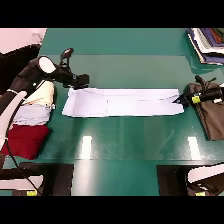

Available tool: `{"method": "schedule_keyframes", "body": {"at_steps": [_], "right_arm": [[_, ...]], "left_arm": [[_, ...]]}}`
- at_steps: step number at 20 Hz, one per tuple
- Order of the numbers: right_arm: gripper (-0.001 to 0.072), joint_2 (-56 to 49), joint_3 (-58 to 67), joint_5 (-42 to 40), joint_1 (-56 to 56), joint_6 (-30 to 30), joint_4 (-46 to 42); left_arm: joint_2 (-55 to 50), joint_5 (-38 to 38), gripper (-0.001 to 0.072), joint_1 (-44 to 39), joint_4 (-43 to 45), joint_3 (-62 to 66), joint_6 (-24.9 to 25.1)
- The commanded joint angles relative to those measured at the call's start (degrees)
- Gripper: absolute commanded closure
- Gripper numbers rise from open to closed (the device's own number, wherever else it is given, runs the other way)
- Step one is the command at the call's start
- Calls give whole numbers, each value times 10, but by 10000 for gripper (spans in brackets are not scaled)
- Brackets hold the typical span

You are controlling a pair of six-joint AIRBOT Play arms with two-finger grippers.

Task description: Fold the shirts.

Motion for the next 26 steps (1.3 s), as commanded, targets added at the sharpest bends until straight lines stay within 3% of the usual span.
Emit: {"method": "schedule_keyframes", "body": {"at_steps": [1, 5, 9, 12, 16, 21, 26], "right_arm": [[699, 12, 45, 32, 26, -12, 12], [699, 96, 83, 40, 51, 24, 15], [700, 161, 145, 40, 115, 60, 18], [699, 170, 198, 39, 172, 63, 80], [699, 146, 258, 37, 243, 64, 137], [699, 107, 308, 30, 312, 64, 150], [699, 104, 309, -19, 361, 63, 150]], "left_arm": [[-33, 40, 682, -42, -33, 0, 0], [-118, 86, 682, -123, -69, 42, 0], [-205, 70, 683, -171, -74, 132, 0], [-243, 71, 683, -189, -91, 171, 0], [-260, 81, 683, -191, -105, 179, 0], [-267, 77, 682, -190, -90, 179, 0], [-198, 29, 683, -122, -25, 179, -5]]}}
